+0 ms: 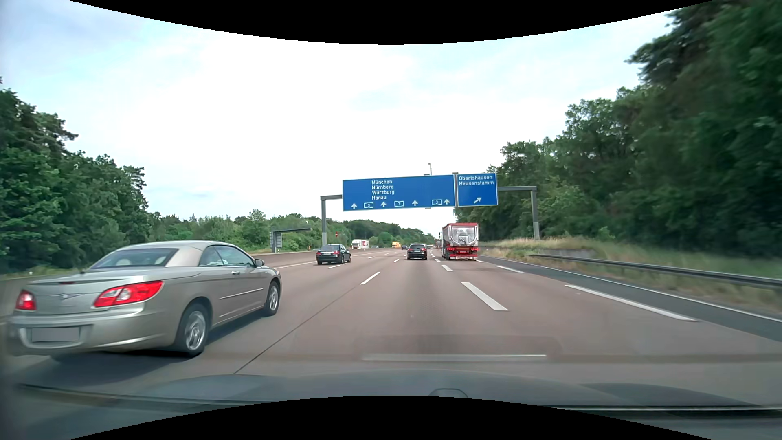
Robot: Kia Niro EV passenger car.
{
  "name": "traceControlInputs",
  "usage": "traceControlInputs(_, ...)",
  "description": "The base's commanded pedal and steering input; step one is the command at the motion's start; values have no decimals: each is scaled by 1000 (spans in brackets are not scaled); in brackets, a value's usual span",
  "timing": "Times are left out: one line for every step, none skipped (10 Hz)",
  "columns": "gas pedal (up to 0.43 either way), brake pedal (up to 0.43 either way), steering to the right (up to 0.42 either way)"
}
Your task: Follow the waypoints while adhering to traffic rules and regulations
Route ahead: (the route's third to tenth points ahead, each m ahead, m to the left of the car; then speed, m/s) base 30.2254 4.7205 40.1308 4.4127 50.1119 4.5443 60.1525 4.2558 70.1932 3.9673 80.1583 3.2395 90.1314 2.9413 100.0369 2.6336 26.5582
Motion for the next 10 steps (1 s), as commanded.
traceControlInputs(280, 0, -1)
traceControlInputs(280, 0, 0)
traceControlInputs(280, 0, -1)
traceControlInputs(280, 0, -1)
traceControlInputs(280, 0, -1)
traceControlInputs(280, 0, -1)
traceControlInputs(280, 0, -1)
traceControlInputs(280, 0, 0)
traceControlInputs(280, 0, -1)
traceControlInputs(280, 0, -1)
